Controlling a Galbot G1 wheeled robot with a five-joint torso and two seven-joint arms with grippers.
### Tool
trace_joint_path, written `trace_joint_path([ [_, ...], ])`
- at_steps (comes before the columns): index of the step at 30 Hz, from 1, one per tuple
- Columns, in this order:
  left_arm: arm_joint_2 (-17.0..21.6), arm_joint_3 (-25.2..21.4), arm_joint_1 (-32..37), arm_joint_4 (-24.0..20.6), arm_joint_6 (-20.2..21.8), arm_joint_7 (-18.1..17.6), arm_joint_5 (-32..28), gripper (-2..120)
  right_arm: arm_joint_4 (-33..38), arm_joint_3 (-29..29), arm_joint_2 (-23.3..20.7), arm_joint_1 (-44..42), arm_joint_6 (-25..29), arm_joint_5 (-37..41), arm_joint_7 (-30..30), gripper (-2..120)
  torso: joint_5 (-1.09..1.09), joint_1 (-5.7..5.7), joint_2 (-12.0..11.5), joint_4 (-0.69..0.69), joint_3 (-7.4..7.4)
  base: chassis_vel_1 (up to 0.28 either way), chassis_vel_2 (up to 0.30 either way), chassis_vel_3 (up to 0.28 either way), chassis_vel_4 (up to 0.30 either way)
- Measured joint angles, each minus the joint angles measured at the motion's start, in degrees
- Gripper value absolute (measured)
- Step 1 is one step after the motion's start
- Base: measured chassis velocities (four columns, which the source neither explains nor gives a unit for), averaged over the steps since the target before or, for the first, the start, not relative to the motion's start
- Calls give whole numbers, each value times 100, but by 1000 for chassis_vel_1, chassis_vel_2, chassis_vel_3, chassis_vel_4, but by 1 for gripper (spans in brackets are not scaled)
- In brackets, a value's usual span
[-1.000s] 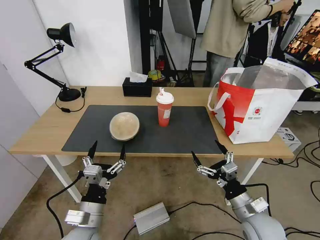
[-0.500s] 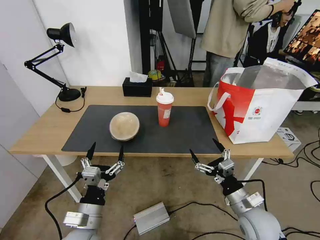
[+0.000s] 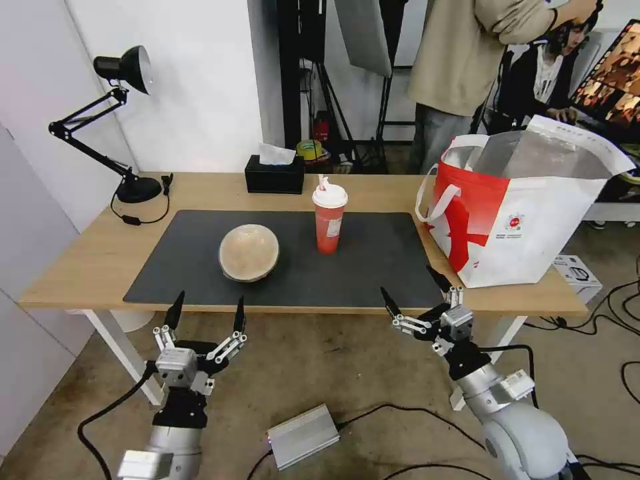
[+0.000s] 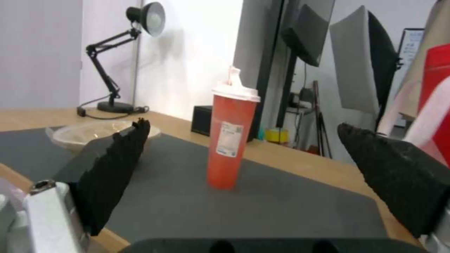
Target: Pick up the trash from the table and place it into the takeout bag.
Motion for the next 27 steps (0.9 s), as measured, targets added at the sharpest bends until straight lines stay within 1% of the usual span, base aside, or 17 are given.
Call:
trace_joint_path([
  [7, 1, -5, -196, 85, 101, 1, 7, 100, -408, -302, -224, 470, -174, 257, -11, 100, 0, 1, 0, 0, 0, 0, 0, 0, 0],
  [17, 3, -10, -259, 345, 87, 2, 58, 100, -923, -737, -327, 1074, -266, 317, -56, 100, -1, 1, 0, 0, 0, 0, 0, 0, 0],
  [23, 3, 0, -261, 373, 77, 2, 99, 100, -1119, -940, -408, 1384, -325, 399, -62, 100, 0, 1, -1, 0, 0, 0, 0, 0, 0],
  [27, 2, 3, -214, 351, 73, 0, 144, 100, -1362, -1201, -546, 1758, -375, 520, -54, 100, -1, 1, 0, 0, 1, 0, 0, 0, 0],
])
